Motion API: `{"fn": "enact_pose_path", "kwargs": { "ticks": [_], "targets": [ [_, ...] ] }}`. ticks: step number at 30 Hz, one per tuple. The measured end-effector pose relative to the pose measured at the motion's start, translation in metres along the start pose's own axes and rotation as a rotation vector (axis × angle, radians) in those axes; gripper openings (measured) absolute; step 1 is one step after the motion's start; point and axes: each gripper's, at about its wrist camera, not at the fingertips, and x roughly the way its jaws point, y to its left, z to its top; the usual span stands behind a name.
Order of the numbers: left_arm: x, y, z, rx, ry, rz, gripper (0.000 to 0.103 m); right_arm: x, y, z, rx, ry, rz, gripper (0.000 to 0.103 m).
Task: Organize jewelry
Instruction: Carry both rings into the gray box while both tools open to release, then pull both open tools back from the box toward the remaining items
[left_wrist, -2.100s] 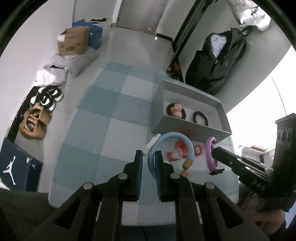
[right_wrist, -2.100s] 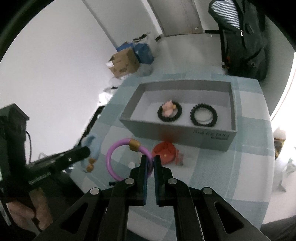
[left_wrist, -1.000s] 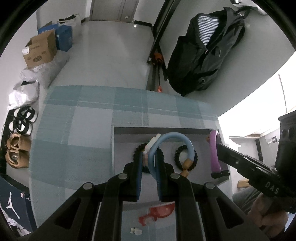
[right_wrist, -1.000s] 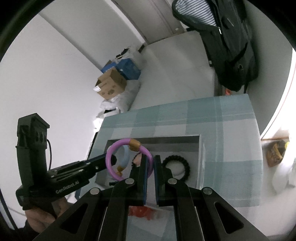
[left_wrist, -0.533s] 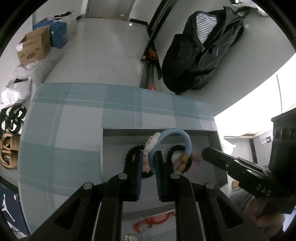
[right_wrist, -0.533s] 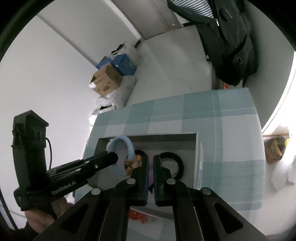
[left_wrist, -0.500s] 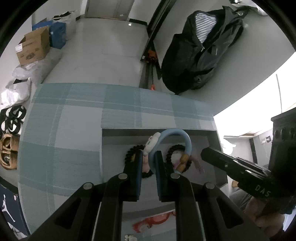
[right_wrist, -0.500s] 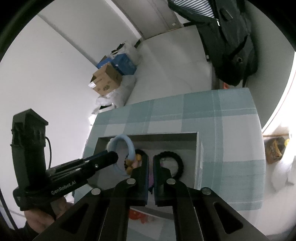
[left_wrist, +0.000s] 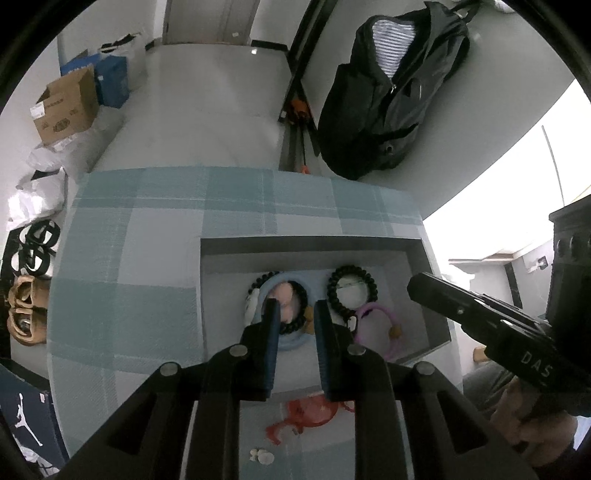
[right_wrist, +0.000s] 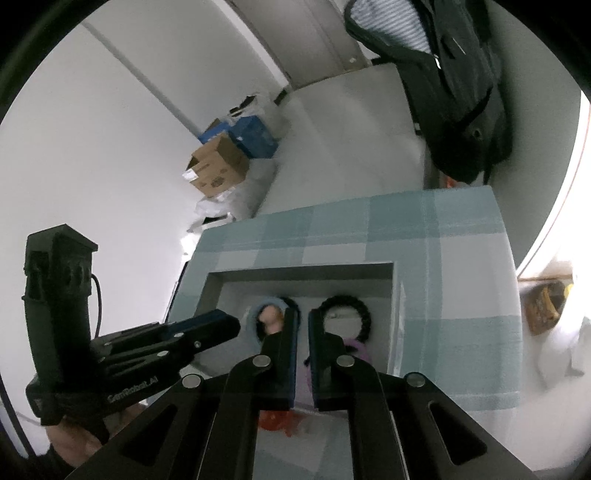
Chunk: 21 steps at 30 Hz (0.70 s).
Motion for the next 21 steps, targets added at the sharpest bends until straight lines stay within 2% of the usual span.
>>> {"fn": "enact_pose_path", "kwargs": {
  "ticks": [11, 14, 16, 18, 20, 21],
  "targets": [
    [-0.021, -0.005, -0.011, 0.035, -0.070, 0.073, 0.014, -0.013, 0.008, -0.008, -0.018, -0.051, 0.006, 0.007],
    [-0.025, -0.004, -0.018, 0.033, -0.078, 0.088, 0.015, -0.017, 0.011, -0.011, -0.026, -0.060, 0.005, 0.017],
    [-0.027, -0.003, -0.024, 0.023, -0.074, 0.102, 0.020, -0.020, 0.012, -0.013, -0.025, -0.069, 0.012, 0.023],
    [-0.029, -0.002, -0.029, 0.011, -0.077, 0.110, 0.040, -0.024, 0.014, -0.016, -0.027, -0.078, 0.017, 0.030],
    [-0.035, -0.002, -0.035, 0.005, -0.097, 0.126, 0.049, -0.028, 0.016, -0.021, -0.026, -0.085, 0.013, 0.036],
    [-0.037, -0.002, -0.037, 0.005, -0.107, 0.132, 0.049, -0.030, 0.016, -0.024, -0.023, -0.087, 0.010, 0.040]
  ]
}}
